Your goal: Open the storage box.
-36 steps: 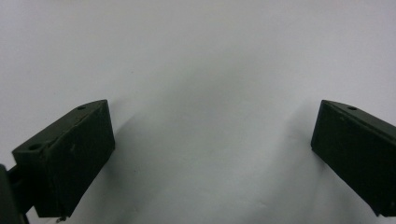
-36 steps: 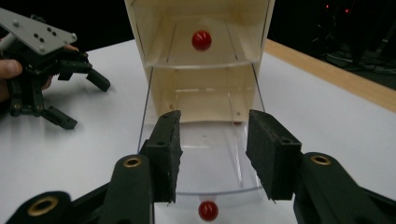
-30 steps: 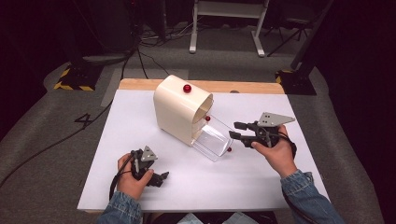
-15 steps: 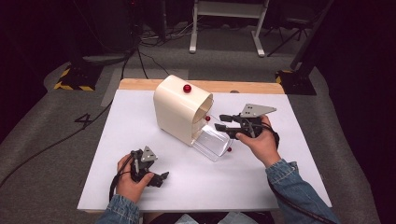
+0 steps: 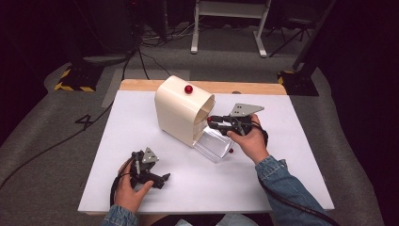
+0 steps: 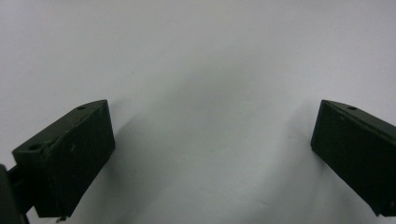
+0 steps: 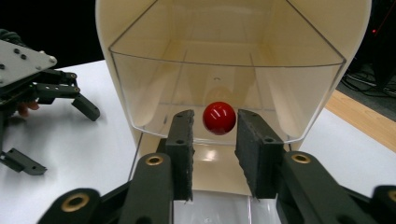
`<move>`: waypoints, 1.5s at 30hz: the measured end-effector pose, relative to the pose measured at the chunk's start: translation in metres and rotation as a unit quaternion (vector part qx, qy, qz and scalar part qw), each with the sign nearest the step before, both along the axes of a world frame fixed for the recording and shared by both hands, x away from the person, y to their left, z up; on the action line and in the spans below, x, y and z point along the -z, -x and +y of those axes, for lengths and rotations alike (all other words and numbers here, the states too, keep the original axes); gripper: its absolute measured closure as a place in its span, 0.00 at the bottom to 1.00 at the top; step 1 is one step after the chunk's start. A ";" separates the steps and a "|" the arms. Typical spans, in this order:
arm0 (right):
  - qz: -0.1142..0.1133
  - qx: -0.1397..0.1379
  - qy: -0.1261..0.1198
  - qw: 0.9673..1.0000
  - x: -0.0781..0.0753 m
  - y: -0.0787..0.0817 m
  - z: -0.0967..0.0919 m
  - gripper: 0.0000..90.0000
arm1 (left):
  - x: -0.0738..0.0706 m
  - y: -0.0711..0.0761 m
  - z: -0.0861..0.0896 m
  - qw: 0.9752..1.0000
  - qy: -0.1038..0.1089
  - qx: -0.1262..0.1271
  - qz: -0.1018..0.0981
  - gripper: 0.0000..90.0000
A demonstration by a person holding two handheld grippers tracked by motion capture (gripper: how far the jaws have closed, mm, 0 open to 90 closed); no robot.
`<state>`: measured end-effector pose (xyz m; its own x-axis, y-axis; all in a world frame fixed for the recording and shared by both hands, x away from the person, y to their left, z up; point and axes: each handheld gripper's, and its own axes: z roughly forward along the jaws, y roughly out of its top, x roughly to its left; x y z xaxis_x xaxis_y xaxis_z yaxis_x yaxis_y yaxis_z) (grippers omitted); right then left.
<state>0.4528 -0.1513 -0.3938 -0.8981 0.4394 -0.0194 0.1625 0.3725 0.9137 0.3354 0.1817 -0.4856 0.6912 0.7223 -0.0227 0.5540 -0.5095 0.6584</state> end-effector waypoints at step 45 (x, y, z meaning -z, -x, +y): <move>-0.019 0.021 0.024 0.999 -0.006 0.041 -0.059 0.83 | 0.000 0.000 0.000 1.000 0.001 0.000 0.001 0.00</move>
